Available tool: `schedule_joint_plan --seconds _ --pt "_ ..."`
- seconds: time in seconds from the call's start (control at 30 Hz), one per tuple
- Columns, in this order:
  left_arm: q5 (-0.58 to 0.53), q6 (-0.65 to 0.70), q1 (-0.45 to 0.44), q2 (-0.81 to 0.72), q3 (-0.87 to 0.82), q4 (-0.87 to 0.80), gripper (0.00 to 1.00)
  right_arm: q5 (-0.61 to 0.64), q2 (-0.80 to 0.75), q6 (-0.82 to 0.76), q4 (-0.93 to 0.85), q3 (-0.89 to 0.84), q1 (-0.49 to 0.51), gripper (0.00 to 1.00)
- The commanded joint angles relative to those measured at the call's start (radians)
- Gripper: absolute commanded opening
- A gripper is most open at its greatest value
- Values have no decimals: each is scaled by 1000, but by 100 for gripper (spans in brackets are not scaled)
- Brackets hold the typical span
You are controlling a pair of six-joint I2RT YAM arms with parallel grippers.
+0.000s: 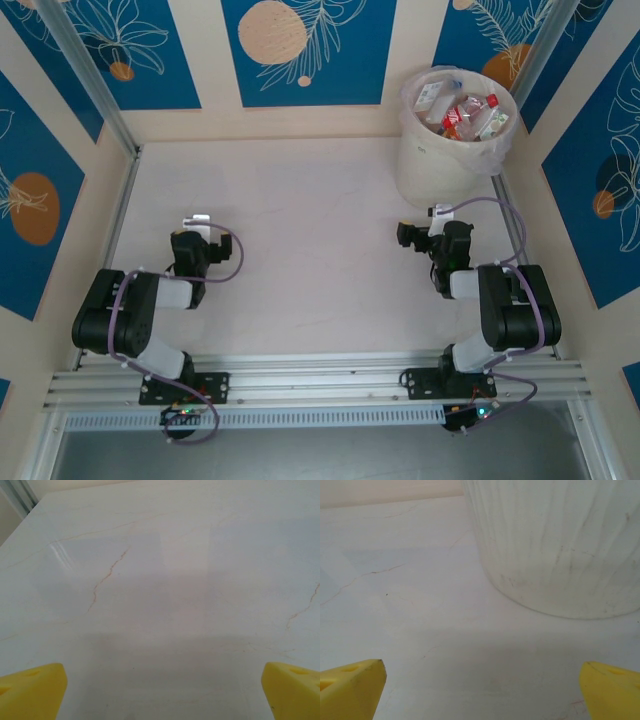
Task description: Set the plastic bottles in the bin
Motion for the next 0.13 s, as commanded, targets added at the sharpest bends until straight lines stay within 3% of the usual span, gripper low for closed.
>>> schedule_joint_plan --seconds 0.0,0.1 --pt "19 7 13 -1 14 40 100 -11 1 9 3 13 2 99" --pt "19 8 13 -2 14 41 100 -11 1 10 3 14 2 99"
